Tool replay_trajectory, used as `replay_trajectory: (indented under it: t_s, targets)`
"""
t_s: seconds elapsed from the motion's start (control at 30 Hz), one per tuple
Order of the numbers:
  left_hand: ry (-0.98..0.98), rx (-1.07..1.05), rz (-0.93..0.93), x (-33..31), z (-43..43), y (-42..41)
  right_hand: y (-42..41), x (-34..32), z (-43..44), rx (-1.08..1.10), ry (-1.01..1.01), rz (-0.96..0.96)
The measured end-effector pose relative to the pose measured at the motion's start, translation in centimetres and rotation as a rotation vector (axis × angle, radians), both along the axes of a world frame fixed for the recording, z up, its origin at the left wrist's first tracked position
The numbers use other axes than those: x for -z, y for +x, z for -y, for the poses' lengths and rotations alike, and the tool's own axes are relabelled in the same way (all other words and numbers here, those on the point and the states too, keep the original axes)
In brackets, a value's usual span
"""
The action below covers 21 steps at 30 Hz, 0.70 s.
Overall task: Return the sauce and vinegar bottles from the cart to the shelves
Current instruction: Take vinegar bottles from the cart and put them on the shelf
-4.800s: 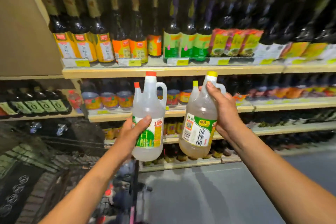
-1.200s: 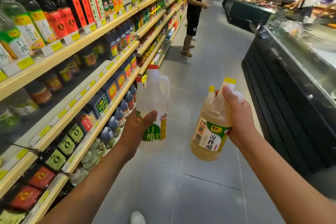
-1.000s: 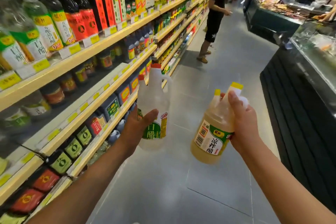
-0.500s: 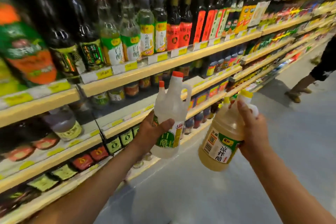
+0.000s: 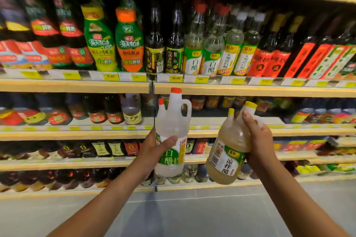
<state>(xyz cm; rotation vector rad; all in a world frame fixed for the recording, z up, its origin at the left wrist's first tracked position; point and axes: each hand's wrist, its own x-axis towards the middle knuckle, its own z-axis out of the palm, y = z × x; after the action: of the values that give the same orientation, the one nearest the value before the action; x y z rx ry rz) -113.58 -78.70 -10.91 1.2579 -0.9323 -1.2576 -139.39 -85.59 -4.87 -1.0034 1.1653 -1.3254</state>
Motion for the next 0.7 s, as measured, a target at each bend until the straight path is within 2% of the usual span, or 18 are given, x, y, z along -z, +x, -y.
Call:
replay_trajectory:
  t_s: [0.17, 0.3, 0.7]
  targets:
    - [-0.007, -0.097, 0.016, 0.5, -2.0, 1.3, 2.2, 0.8, 1.0, -0.102, 0.02, 0.006]
    - [0.007, -0.168, 0.015, 1.1, -2.5, 2.2, 3.8, 1.1, 2.0, -0.164, 0.011, -0.059]
    - [0.013, -0.263, 0.043, 2.5, -1.0, 5.5, 6.9, 4.0, 8.8, -0.336, -0.255, -0.545]
